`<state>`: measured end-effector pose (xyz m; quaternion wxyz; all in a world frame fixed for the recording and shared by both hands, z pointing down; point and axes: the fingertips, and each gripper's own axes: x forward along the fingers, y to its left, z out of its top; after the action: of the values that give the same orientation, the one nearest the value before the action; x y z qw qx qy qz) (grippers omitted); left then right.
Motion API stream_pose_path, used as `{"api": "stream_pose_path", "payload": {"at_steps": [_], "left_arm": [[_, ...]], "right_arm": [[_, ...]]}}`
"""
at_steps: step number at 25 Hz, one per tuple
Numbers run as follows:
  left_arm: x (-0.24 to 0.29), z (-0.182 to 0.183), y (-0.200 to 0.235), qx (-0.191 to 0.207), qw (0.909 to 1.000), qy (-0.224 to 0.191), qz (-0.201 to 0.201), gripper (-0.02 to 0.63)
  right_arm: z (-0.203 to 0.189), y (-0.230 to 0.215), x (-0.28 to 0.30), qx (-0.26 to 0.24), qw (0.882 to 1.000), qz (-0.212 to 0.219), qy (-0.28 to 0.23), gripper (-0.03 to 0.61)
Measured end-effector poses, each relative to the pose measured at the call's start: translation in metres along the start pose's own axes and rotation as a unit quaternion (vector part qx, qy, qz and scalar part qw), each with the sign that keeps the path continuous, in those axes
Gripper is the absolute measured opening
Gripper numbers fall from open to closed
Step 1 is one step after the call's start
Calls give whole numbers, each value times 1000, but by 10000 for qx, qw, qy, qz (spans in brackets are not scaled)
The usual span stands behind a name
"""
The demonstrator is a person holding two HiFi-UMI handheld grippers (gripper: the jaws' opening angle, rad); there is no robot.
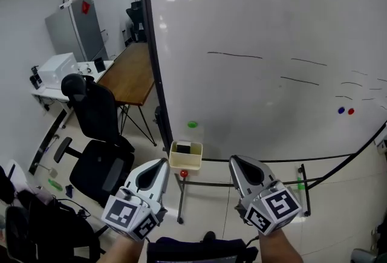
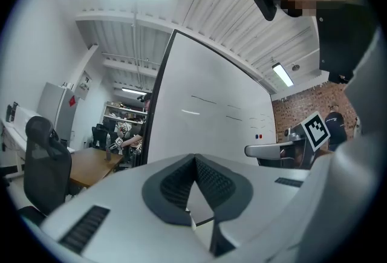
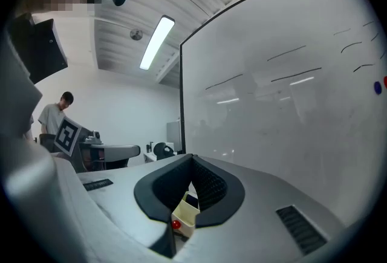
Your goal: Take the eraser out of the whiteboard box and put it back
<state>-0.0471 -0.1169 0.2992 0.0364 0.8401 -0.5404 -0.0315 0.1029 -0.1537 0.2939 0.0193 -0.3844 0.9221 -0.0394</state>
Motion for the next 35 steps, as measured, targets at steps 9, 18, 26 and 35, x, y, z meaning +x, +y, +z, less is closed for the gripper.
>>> {"api": "stream_pose_path", "payload": {"at_steps": [9, 18, 26, 35], "left_arm": [[19, -4, 94, -46, 9996, 105, -276, 34], [26, -1, 183, -106, 9978, 163, -632, 34], [36, -51, 210, -63, 9981, 459, -414, 34], [47, -109, 251, -463, 9950, 863, 171, 34]], "right_arm": [[-16, 21, 89, 1, 9995, -317, 38, 19], [-34, 39, 156, 180, 9945, -1029, 113, 20], [-110, 24, 191, 449, 9820, -1585, 924, 182], [-178, 8, 218, 535, 9679, -1806, 1664, 281]]}}
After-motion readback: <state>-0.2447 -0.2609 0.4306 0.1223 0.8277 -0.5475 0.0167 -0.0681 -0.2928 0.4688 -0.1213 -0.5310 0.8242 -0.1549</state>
